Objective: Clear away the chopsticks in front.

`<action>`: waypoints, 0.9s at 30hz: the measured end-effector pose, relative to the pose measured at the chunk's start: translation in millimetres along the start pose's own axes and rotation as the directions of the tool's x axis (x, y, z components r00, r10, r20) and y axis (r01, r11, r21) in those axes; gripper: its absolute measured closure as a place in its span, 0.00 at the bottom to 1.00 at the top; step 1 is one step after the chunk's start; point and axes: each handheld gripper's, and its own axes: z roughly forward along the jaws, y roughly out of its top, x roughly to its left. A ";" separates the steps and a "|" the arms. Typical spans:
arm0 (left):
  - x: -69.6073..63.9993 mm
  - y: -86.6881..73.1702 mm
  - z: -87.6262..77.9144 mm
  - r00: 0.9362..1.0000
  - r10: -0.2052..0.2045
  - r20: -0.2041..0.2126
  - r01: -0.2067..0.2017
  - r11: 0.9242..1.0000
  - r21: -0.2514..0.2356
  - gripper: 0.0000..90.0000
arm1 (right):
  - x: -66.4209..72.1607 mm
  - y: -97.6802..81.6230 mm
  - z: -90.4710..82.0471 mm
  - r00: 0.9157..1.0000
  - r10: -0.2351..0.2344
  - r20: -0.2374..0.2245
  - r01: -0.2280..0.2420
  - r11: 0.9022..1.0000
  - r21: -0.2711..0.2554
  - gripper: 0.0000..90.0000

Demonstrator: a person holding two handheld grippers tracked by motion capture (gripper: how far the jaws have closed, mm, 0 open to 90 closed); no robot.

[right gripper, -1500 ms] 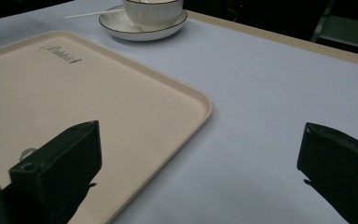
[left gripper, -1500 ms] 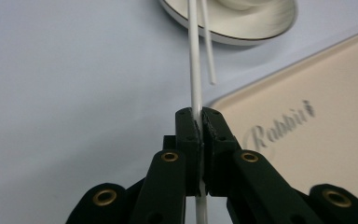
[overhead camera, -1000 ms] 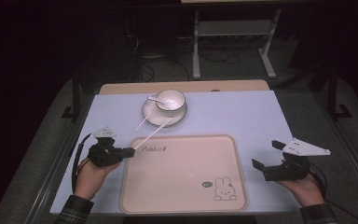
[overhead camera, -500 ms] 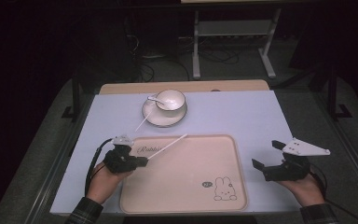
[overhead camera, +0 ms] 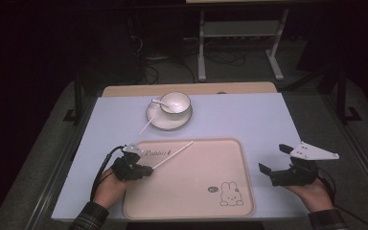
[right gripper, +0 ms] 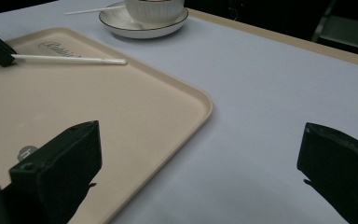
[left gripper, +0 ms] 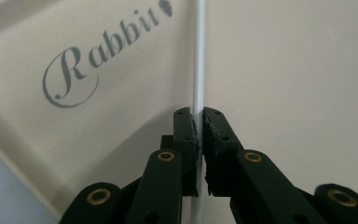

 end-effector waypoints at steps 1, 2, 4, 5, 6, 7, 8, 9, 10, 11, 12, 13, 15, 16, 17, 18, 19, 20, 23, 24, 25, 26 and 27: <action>-0.3 0.4 0.2 1.000 0.003 -0.003 -0.003 1.000 0.002 0.93 | 0.0 0.0 -0.1 1.000 0.000 0.001 0.000 1.000 0.000 0.00; -0.7 0.6 0.4 1.000 0.007 -0.007 -0.007 1.000 0.003 0.93 | 0.0 0.0 -0.1 1.000 0.001 0.000 -0.001 1.000 0.000 0.00; -1.1 0.5 0.5 1.000 0.011 -0.008 -0.011 1.000 -0.001 0.92 | -0.2 0.0 -0.1 1.000 0.000 0.000 0.000 1.000 -0.001 0.00; -1.2 0.4 0.4 1.000 0.010 -0.010 -0.010 1.000 -0.002 0.90 | -0.2 0.0 -0.1 1.000 0.001 -0.001 -0.001 1.000 -0.002 0.00; -1.1 0.4 0.3 1.000 0.007 -0.011 -0.007 1.000 -0.002 0.89 | -0.2 0.0 -0.1 1.000 0.001 -0.001 -0.001 1.000 -0.002 0.00; -0.9 0.3 0.3 1.000 0.003 -0.012 -0.003 1.000 -0.003 0.89 | -0.2 0.0 -0.1 1.000 0.001 -0.001 -0.001 1.000 -0.002 0.00; -0.7 0.3 0.1 1.000 0.002 -0.014 -0.002 1.000 -0.002 0.90 | -0.2 0.0 -0.2 1.000 0.001 -0.001 -0.001 1.000 -0.002 0.00; -0.5 0.3 -0.1 1.000 0.000 -0.016 0.000 1.000 -0.002 0.90 | -0.2 0.0 -0.2 1.000 0.001 -0.001 -0.001 1.000 -0.002 0.00; -0.1 0.1 -0.3 1.000 -0.002 -0.015 0.002 1.000 -0.001 0.90 | -0.1 0.1 -0.3 1.000 0.001 -0.001 -0.001 1.000 -0.003 0.00; 0.0 0.0 -0.3 1.000 -0.003 -0.018 0.003 1.000 -0.002 0.90 | 0.0 0.1 -0.5 1.000 0.001 -0.001 -0.002 1.000 -0.003 0.00; 0.3 -0.1 -0.5 1.000 -0.004 -0.017 0.004 1.000 -0.003 0.89 | -0.1 0.1 -0.4 1.000 0.002 -0.001 -0.002 1.000 -0.003 0.00; 0.3 -0.1 -0.5 1.000 -0.004 -0.017 0.004 1.000 -0.003 0.89 | -0.1 0.1 -0.4 1.000 0.002 -0.001 -0.002 1.000 -0.003 0.00; 0.6 -0.2 -0.4 1.000 -0.008 -0.013 0.008 1.000 -0.006 0.89 | 0.0 0.1 -0.3 1.000 0.002 -0.001 -0.002 1.000 -0.002 0.00; 0.4 -0.1 -0.5 1.000 -0.006 -0.012 0.006 1.000 -0.005 0.88 | 0.0 0.1 -0.2 1.000 0.001 -0.002 -0.001 1.000 -0.001 0.00; 0.0 0.1 -0.6 1.000 -0.006 -0.013 0.006 1.000 -0.004 0.87 | 0.2 0.2 -0.3 1.000 0.002 -0.001 -0.002 1.000 -0.002 0.00; -0.5 0.7 -1.2 1.000 -0.004 -0.004 0.004 1.000 -0.007 0.85 | 0.1 0.2 -0.3 1.000 0.002 -0.001 -0.002 1.000 -0.003 0.00; -0.8 1.5 -2.4 1.000 -0.001 0.003 0.001 1.000 -0.014 0.83 | 0.0 0.2 -0.4 1.000 0.002 -0.001 -0.002 1.000 -0.003 0.00; -1.6 2.7 -4.4 1.000 -0.004 0.008 0.005 1.000 -0.026 0.82 | -0.1 0.2 -0.4 1.000 0.003 0.000 -0.003 1.000 -0.003 0.00; 0.7 10.2 -12.9 1.000 0.000 0.010 0.001 0.998 -0.070 0.80 | -0.4 0.5 -0.8 1.000 0.005 0.001 -0.005 1.000 -0.008 0.00; 3.7 14.1 -15.7 1.000 0.002 0.003 -0.002 0.997 -0.081 0.80 | -0.6 0.7 -1.1 1.000 0.007 0.001 -0.007 1.000 -0.011 0.00; 7.1 18.5 -17.8 1.000 0.000 -0.007 -0.001 0.996 -0.092 0.80 | -0.6 0.7 -1.1 1.000 0.007 0.001 -0.007 1.000 -0.011 0.00; 11.2 23.2 -19.7 1.000 -0.001 -0.016 -0.001 0.995 -0.100 0.80 | -0.8 0.8 -0.9 1.000 0.009 0.001 -0.009 1.000 -0.011 0.00; 14.4 26.7 -21.0 1.000 -0.002 -0.023 0.000 0.994 -0.105 0.80 | -0.8 0.8 -0.7 1.000 0.009 0.002 -0.009 1.000 -0.009 0.00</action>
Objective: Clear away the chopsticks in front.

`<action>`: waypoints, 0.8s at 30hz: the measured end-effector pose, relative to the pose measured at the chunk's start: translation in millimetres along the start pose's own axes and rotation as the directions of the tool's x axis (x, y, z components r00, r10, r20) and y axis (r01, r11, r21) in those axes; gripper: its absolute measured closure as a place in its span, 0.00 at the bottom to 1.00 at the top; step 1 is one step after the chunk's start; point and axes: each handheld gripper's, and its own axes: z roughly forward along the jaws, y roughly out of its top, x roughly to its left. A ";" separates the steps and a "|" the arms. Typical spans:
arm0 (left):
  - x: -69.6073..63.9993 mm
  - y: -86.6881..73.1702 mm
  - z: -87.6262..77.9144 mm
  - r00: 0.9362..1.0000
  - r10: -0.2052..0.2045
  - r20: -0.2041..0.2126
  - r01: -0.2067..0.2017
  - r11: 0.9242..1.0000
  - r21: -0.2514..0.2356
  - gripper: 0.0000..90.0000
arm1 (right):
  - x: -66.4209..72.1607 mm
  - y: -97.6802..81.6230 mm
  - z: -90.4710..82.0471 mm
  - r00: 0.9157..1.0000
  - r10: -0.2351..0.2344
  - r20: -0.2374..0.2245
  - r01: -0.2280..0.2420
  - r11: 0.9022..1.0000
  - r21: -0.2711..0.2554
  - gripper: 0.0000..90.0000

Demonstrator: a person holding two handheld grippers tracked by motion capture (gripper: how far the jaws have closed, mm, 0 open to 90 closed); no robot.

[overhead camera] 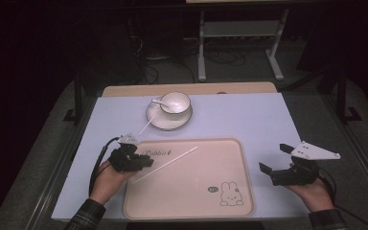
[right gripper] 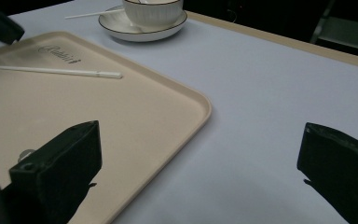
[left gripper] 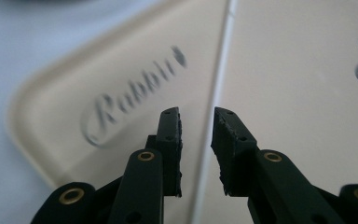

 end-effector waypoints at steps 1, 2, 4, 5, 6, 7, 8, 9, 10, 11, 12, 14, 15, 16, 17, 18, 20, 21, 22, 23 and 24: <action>5.4 5.9 -0.5 1.000 -0.001 -0.011 0.001 1.000 -0.013 0.80 | 0.1 0.1 0.1 1.000 -0.001 0.000 0.001 1.000 0.001 0.00; 8.9 9.6 -0.6 1.000 0.001 -0.021 -0.001 1.000 -0.016 0.80 | 0.4 0.3 0.3 1.000 -0.002 -0.001 0.002 1.000 0.001 0.00; 20.2 21.2 1.2 0.999 0.000 -0.040 -0.001 1.000 -0.026 0.80 | 0.8 0.6 0.6 1.000 -0.003 -0.003 0.003 1.000 0.001 0.00; 25.5 26.3 3.0 0.999 -0.004 -0.051 0.003 1.000 -0.028 0.80 | 0.7 0.6 0.9 1.000 -0.003 -0.003 0.003 1.000 0.002 0.00; 29.7 30.1 4.5 0.998 -0.005 -0.064 0.003 1.000 -0.028 0.80 | 0.6 0.6 1.2 1.000 -0.001 -0.002 0.001 1.000 0.003 0.00; 34.9 35.0 7.0 0.997 -0.011 -0.076 0.008 0.999 -0.033 0.80 | 0.4 0.5 1.4 1.000 -0.003 -0.002 0.003 1.000 0.003 0.00; 40.4 40.0 9.2 0.996 -0.008 -0.087 0.005 0.999 -0.038 0.80 | 0.2 0.4 1.5 1.000 -0.003 -0.003 0.003 1.000 0.003 0.00; 45.4 44.9 11.7 0.995 -0.017 -0.095 0.012 0.999 -0.050 0.79 | 0.0 0.3 1.4 1.000 -0.004 -0.002 0.004 1.000 0.003 0.00; 51.5 51.4 14.8 0.994 -0.022 -0.107 0.016 0.998 -0.056 0.79 | -0.2 0.1 1.2 1.000 -0.003 -0.002 0.003 1.000 0.003 0.00; 55.6 56.5 17.4 0.992 -0.023 -0.122 0.015 0.998 -0.062 0.79 | -0.3 -0.2 0.8 1.000 0.002 -0.002 -0.002 1.000 0.004 0.00; 58.5 60.5 19.3 0.991 -0.017 -0.132 0.009 0.998 -0.060 0.79 | -0.7 -0.6 0.7 1.000 0.003 -0.002 -0.003 1.000 0.004 0.00; 66.1 70.8 24.5 0.988 -0.015 -0.155 0.005 0.998 -0.065 0.78 | -2.1 -1.4 0.6 1.000 0.005 -0.002 -0.005 1.000 0.002 0.00; 69.8 75.6 27.0 0.986 -0.016 -0.164 0.005 0.998 -0.067 0.78 | -2.3 -1.6 0.5 1.000 0.008 -0.002 -0.008 1.000 0.004 0.00; 73.6 79.9 29.6 0.984 -0.013 -0.175 0.001 0.998 -0.066 0.77 | -2.7 -1.9 0.5 1.000 0.009 -0.002 -0.009 1.000 0.004 0.00; 81.5 87.2 35.7 0.982 -0.014 -0.186 0.001 0.998 -0.067 0.77 | -3.1 -2.1 0.4 1.000 0.009 -0.002 -0.009 1.000 0.003 0.00; 84.9 89.7 38.9 0.982 -0.020 -0.188 0.007 0.998 -0.070 0.76 | -3.3 -2.2 0.1 1.000 0.011 -0.002 -0.011 1.000 0.003 0.00; 88.0 92.1 42.6 0.982 -0.023 -0.186 0.012 0.998 -0.064 0.76 | -3.4 -2.3 -0.2 1.000 0.012 -0.002 -0.012 1.000 0.004 0.00; 90.7 94.8 47.0 0.982 -0.022 -0.186 0.011 0.998 -0.057 0.76 | -3.7 -2.4 -0.3 1.000 0.012 -0.002 -0.012 1.000 0.003 0.00; 92.3 96.5 50.6 0.981 -0.020 -0.191 0.009 0.998 -0.058 0.75 | -3.9 -2.7 -0.5 1.000 0.012 -0.002 -0.012 1.000 0.003 0.00; 93.1 97.5 53.1 0.980 -0.018 -0.199 0.006 0.998 -0.061 0.75 | -4.5 -2.9 -0.6 1.000 0.013 -0.003 -0.013 1.000 0.003 0.00; 94.4 99.1 56.5 0.979 -0.017 -0.202 0.006 0.998 -0.058 0.75 | -4.5 -2.9 -0.6 1.000 0.013 -0.003 -0.013 1.000 0.003 0.00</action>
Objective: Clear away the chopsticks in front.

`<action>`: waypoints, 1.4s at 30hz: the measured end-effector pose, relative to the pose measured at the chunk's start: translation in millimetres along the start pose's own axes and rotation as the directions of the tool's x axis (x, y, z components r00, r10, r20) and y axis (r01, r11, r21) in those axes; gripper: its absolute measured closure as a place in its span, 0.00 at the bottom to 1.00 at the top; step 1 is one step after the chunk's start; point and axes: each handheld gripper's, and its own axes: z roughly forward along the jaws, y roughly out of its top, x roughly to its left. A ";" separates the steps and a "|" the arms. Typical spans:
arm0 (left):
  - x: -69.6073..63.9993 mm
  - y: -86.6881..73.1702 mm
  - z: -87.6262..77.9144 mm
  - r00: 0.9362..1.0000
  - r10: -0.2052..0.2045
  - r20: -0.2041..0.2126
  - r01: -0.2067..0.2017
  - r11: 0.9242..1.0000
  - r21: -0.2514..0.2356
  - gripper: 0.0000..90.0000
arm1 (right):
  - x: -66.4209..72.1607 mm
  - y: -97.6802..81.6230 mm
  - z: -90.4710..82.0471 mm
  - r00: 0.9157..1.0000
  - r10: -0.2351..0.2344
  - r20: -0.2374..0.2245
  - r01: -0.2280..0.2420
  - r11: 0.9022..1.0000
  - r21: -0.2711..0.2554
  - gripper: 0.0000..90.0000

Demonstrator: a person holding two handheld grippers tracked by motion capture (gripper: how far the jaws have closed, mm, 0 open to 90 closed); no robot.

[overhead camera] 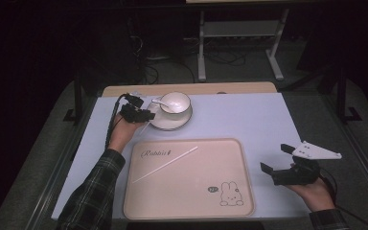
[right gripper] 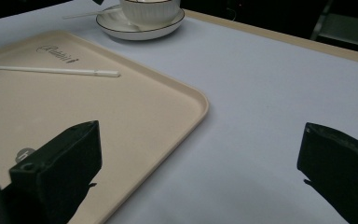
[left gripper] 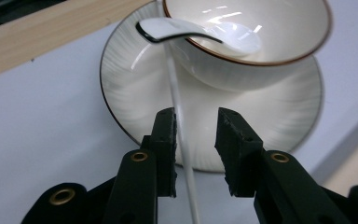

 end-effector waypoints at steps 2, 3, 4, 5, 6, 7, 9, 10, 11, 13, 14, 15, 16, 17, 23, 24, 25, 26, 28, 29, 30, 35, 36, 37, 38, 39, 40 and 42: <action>0.9 2.7 7.2 1.000 0.007 -0.012 -0.007 1.000 0.016 0.75 | -0.1 0.0 -0.2 1.000 0.002 -0.001 -0.002 1.000 -0.002 0.00; 1.8 4.1 11.2 1.000 0.006 -0.017 -0.006 1.000 0.017 0.75 | -0.1 0.0 -0.1 1.000 0.002 -0.001 -0.002 1.000 -0.001 0.00; 2.3 4.8 14.3 1.000 0.000 -0.016 0.000 1.000 0.012 0.75 | -0.2 -0.1 0.1 1.000 0.001 -0.002 -0.001 1.000 0.000 0.00; 2.8 5.3 16.3 1.000 0.001 -0.023 -0.001 1.000 0.013 0.75 | -0.2 -0.2 0.2 1.000 0.000 -0.002 0.000 1.000 0.001 0.00; 3.2 5.6 19.2 1.000 0.001 -0.028 -0.001 1.000 0.012 0.75 | -0.3 -0.3 0.2 1.000 0.000 -0.002 0.000 1.000 0.000 0.00; 3.6 5.5 21.5 1.000 0.003 -0.025 -0.002 1.000 0.004 0.75 | -0.5 -0.3 0.2 1.000 0.002 -0.002 -0.002 1.000 -0.001 0.00; 4.3 4.6 26.6 1.000 0.004 -0.031 -0.003 1.000 0.009 0.77 | -1.2 -0.6 0.1 1.000 0.004 -0.002 -0.004 1.000 -0.001 0.00; 4.2 3.7 29.5 0.999 0.005 -0.037 -0.005 1.000 0.023 0.77 | -1.2 -0.6 0.1 1.000 0.004 -0.002 -0.004 1.000 -0.001 0.00; 4.4 2.4 32.7 0.999 -0.002 -0.036 0.003 0.999 0.032 0.77 | -1.5 -0.8 0.0 1.000 0.005 -0.003 -0.005 1.000 -0.001 0.00; 4.7 1.1 36.6 0.999 -0.007 -0.031 0.009 0.999 0.043 0.79 | -2.5 -1.1 -0.7 1.000 0.007 -0.001 -0.007 1.000 -0.003 0.00; 4.5 0.8 37.7 0.999 -0.006 -0.034 0.008 0.999 0.047 0.79 | -2.5 -1.1 -0.7 1.000 0.007 -0.001 -0.007 1.000 -0.003 0.00; 3.9 0.4 39.7 0.999 -0.006 -0.039 0.008 0.999 0.053 0.81 | -2.6 -1.1 -0.8 1.000 0.008 -0.001 -0.008 1.000 -0.002 0.00; 3.8 0.1 40.8 0.999 -0.001 -0.045 0.004 0.998 0.058 0.83 | -2.6 -1.1 -1.0 1.000 0.010 0.000 -0.010 1.000 -0.002 0.00; 3.5 -0.3 42.3 0.999 -0.002 -0.048 0.005 0.998 0.062 0.85 | -2.5 -1.0 -1.1 1.000 0.009 -0.001 -0.009 1.000 -0.003 0.00; 2.6 -0.8 45.4 0.998 -0.008 -0.057 0.012 0.998 0.067 0.91 | -2.4 -0.9 -0.8 1.000 0.007 -0.002 -0.007 1.000 -0.003 0.00; 2.4 -0.5 45.2 0.998 -0.014 -0.065 0.018 0.998 0.067 0.92 | -2.4 -0.9 -0.8 1.000 0.007 -0.002 -0.007 1.000 -0.003 0.00; 2.6 -0.2 44.8 0.997 -0.019 -0.072 0.023 0.997 0.067 0.93 | -2.3 -0.9 -0.8 1.000 0.007 -0.003 -0.007 1.000 -0.003 0.00; 3.1 0.0 44.2 0.997 -0.024 -0.071 0.028 0.997 0.066 0.93 | -2.3 -0.9 -0.8 1.000 0.007 -0.003 -0.007 1.000 -0.003 0.00; 3.9 0.2 43.0 0.997 -0.033 -0.076 0.038 0.997 0.065 0.94 | -2.4 -0.9 -0.8 1.000 0.007 -0.002 -0.007 1.000 -0.003 0.00; 4.8 0.4 41.5 0.996 -0.032 -0.084 0.038 0.997 0.068 0.94 | -2.5 -0.9 -0.9 1.000 0.007 -0.002 -0.007 1.000 -0.004 0.00; 5.9 0.5 39.6 0.995 -0.042 -0.087 0.048 0.997 0.065 0.94 | -2.5 -0.9 -1.1 1.000 0.007 -0.001 -0.007 1.000 -0.005 0.00; 14.7 0.1 25.7 0.995 -0.064 -0.079 0.068 0.996 0.052 0.94 | -2.6 -0.9 -1.6 1.000 0.009 0.000 -0.009 1.000 -0.005 0.00; 16.5 0.3 20.4 0.995 -0.061 -0.083 0.066 0.996 0.054 0.94 | -2.5 -0.9 -1.7 1.000 0.009 0.000 -0.009 1.000 -0.006 0.00; 17.6 0.3 17.1 0.995 -0.059 -0.085 0.064 0.996 0.055 0.94 | -2.6 -1.0 -1.8 1.000 0.009 0.000 -0.009 1.000 -0.006 0.00; 20.1 -0.2 11.6 0.995 -0.070 -0.075 0.074 0.996 0.049 0.94 | -2.6 -1.0 -1.8 1.000 0.009 0.001 -0.009 1.000 -0.006 0.00; 21.8 -0.7 8.0 0.995 -0.077 -0.069 0.080 0.996 0.048 0.94 | -2.6 -1.0 -1.8 1.000 0.010 0.001 -0.010 1.000 -0.006 0.00; 23.9 -1.8 2.3 0.994 -0.084 -0.067 0.088 0.995 0.045 0.94 | -2.5 -0.9 -1.8 1.000 0.010 0.002 -0.010 1.000 -0.005 0.00; 25.7 -4.8 -6.2 0.994 -0.086 -0.066 0.089 0.995 0.048 0.94 | -2.2 -0.7 -1.9 1.000 0.007 0.004 -0.007 1.000 -0.006 0.00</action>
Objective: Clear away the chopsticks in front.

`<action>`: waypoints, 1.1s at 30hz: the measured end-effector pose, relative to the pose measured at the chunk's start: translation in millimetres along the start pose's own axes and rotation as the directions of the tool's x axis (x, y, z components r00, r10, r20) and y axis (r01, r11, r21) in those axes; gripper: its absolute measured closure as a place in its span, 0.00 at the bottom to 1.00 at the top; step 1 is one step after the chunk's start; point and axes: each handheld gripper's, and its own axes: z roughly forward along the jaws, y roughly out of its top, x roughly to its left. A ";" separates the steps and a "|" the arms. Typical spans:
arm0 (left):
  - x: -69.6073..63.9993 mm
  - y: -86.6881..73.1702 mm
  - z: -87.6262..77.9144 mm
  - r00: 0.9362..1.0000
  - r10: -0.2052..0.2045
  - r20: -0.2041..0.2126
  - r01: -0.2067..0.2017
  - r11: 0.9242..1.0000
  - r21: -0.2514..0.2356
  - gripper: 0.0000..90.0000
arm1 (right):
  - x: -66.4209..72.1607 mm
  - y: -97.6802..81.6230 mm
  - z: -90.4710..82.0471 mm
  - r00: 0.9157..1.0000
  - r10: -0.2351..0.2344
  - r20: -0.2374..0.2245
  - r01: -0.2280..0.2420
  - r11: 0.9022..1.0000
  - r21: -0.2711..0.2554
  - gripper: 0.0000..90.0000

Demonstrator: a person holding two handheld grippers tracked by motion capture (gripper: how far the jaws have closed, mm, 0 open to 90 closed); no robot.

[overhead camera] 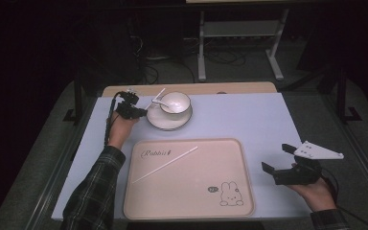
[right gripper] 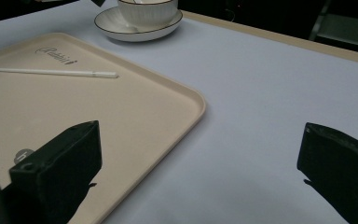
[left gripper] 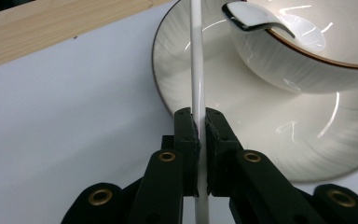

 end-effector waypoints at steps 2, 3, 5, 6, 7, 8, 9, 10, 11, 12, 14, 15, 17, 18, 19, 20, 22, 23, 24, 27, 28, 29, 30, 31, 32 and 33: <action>1.1 -4.3 -7.1 1.000 0.002 0.004 -0.002 1.000 0.004 0.94 | 0.2 0.2 -0.1 1.000 -0.002 0.001 0.002 1.000 -0.001 0.00; 1.7 -8.1 -12.0 1.000 -0.001 0.006 0.001 1.000 0.006 0.94 | 0.4 0.3 -0.3 1.000 -0.002 0.001 0.002 1.000 -0.001 0.00; 2.7 -14.0 -18.4 1.000 -0.012 0.010 0.011 1.000 0.011 0.94 | 0.9 0.6 -0.3 1.000 0.000 0.003 0.000 1.000 -0.002 0.00; 3.2 -17.7 -22.4 1.000 -0.010 0.012 0.010 1.000 0.014 0.94 | 0.9 0.6 -0.3 1.000 0.000 0.003 0.000 1.000 -0.002 0.00; 3.5 -22.9 -27.2 1.000 -0.015 0.016 0.015 1.000 0.013 0.94 | 1.2 0.7 -0.3 1.000 0.001 0.002 -0.001 1.000 -0.001 0.00; 3.2 -27.2 -30.8 1.000 -0.021 0.019 0.021 1.000 0.012 0.94 | 1.8 0.9 -0.1 1.000 -0.003 0.002 0.003 1.000 0.001 0.00; 2.5 -30.4 -33.8 0.999 -0.022 0.024 0.022 1.000 0.014 0.94 | 1.8 0.9 -0.1 1.000 -0.003 0.002 0.003 1.000 0.001 0.00; 1.9 -34.8 -38.0 0.999 -0.022 0.024 0.022 1.000 0.014 0.94 | 1.8 1.0 0.0 1.000 -0.005 0.002 0.005 1.000 0.001 0.00; 0.4 -40.2 -43.2 0.999 -0.028 0.028 0.028 1.000 0.012 0.94 | 1.9 1.2 -0.1 1.000 -0.006 0.002 0.006 1.000 0.000 0.00; -0.4 -43.4 -46.5 0.999 -0.028 0.033 0.028 1.000 0.012 0.94 | 2.0 1.3 -0.3 1.000 -0.006 0.003 0.006 1.000 -0.002 0.00; -3.2 -52.0 -55.0 0.999 -0.024 0.042 0.024 1.000 0.009 0.94 | 2.0 1.3 -0.3 1.000 -0.006 0.004 0.006 1.000 -0.002 0.00; -6.0 -57.7 -60.0 0.999 -0.020 0.045 0.020 1.000 0.006 0.94 | 2.1 1.3 -0.3 1.000 -0.005 0.004 0.005 1.000 -0.001 0.00; -11.9 -67.1 -67.5 0.998 -0.017 0.056 0.017 1.000 -0.001 0.94 | 2.4 1.4 -0.3 1.000 -0.005 0.005 0.005 1.000 0.000 0.00; -15.1 -71.5 -71.3 0.998 -0.015 0.067 0.015 1.000 -0.004 0.94 | 2.8 1.6 -0.2 1.000 -0.005 0.005 0.005 1.000 0.000 0.00; -19.3 -75.4 -74.8 0.997 -0.014 0.080 0.015 1.000 -0.007 0.94 | 3.0 1.8 -0.1 1.000 -0.006 0.004 0.006 1.000 -0.001 0.00; -22.5 -78.1 -77.6 0.997 -0.005 0.083 0.005 1.000 -0.008 0.94 | 3.4 2.0 0.1 1.000 -0.006 0.003 0.006 1.000 -0.001 0.00; -31.5 -83.8 -86.1 0.995 0.007 0.100 -0.005 1.000 -0.015 0.94 | 3.9 2.3 0.4 1.000 -0.011 0.002 0.011 1.000 -0.001 0.00; -36.2 -86.4 -90.2 0.994 0.011 0.113 -0.008 1.000 -0.026 0.94 | 4.5 2.5 0.3 1.000 -0.012 0.001 0.012 1.000 -0.002 0.00; -41.2 -89.0 -93.6 0.992 0.015 0.123 -0.011 0.999 -0.035 0.94 | 4.5 2.5 0.3 1.000 -0.012 0.001 0.012 1.000 -0.002 0.00; -57.4 -95.9 -100.6 0.987 0.035 0.160 -0.028 0.998 -0.048 0.94 | 4.7 2.6 0.5 1.000 -0.013 0.000 0.013 1.000 -0.002 0.00; -61.2 -97.5 -101.3 0.984 0.042 0.172 -0.034 0.998 -0.048 0.94 | 4.6 2.5 0.5 1.000 -0.014 0.001 0.014 1.000 -0.001 0.00; -67.2 -99.4 -101.0 0.981 0.046 0.188 -0.038 0.998 -0.048 0.94 | 4.6 2.5 0.5 1.000 -0.014 0.001 0.014 1.000 -0.001 0.00; -74.6 -101.4 -99.9 0.976 0.057 0.210 -0.049 0.998 -0.045 0.94 | 4.5 2.4 0.5 1.000 -0.013 0.001 0.013 1.000 -0.001 0.00; -79.2 -102.4 -98.9 0.973 0.064 0.223 -0.056 0.998 -0.041 0.94 | 4.4 2.4 0.3 1.000 -0.013 0.000 0.013 1.000 -0.001 0.00; -85.5 -103.6 -96.9 0.969 0.074 0.235 -0.067 0.997 -0.039 0.94 | 4.2 2.3 0.3 1.000 -0.014 0.001 0.014 1.000 -0.001 0.00; -93.1 -104.6 -94.1 0.965 0.090 0.246 -0.085 0.996 -0.030 0.94 | 4.2 2.3 0.4 1.000 -0.013 0.002 0.013 1.000 0.000 0.00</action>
